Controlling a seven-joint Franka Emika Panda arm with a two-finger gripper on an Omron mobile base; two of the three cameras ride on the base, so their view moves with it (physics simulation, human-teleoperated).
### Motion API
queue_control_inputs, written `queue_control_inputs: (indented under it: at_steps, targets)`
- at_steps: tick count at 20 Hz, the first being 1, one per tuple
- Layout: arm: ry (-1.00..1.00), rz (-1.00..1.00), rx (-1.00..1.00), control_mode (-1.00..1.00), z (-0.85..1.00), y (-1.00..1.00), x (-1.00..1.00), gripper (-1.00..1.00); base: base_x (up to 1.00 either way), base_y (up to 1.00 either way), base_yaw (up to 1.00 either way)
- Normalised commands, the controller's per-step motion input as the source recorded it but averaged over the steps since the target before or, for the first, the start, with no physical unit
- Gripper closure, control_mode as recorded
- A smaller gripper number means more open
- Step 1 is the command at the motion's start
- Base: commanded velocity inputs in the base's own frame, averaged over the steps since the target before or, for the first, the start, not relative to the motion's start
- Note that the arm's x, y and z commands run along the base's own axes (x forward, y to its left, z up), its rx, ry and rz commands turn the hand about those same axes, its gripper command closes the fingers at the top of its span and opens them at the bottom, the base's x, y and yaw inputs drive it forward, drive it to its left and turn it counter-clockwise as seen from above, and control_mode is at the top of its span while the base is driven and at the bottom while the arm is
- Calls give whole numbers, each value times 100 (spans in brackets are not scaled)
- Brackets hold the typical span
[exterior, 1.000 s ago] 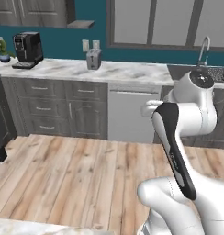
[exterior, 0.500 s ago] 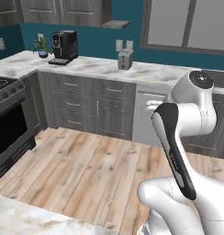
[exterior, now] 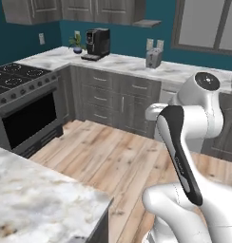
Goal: Gather the eggplant and broccoli from the fridge and place them on a tray on the dining counter. Then gather the chicken drumsticks from the fridge and place them on the other tray.
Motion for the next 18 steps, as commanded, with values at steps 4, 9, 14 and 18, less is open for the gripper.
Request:
queue_control_inputs:
  at_steps: [4,9,14,18]
  targets:
    - [0,0,0,100,0,0,0,100,-83,0,31]
    - [0,0,0,100,0,0,0,100,-48,5,30]
    - [0,0,0,100,0,0,0,100,-31,31,30]
    - [0,0,0,100,0,0,0,100,-50,44,30]
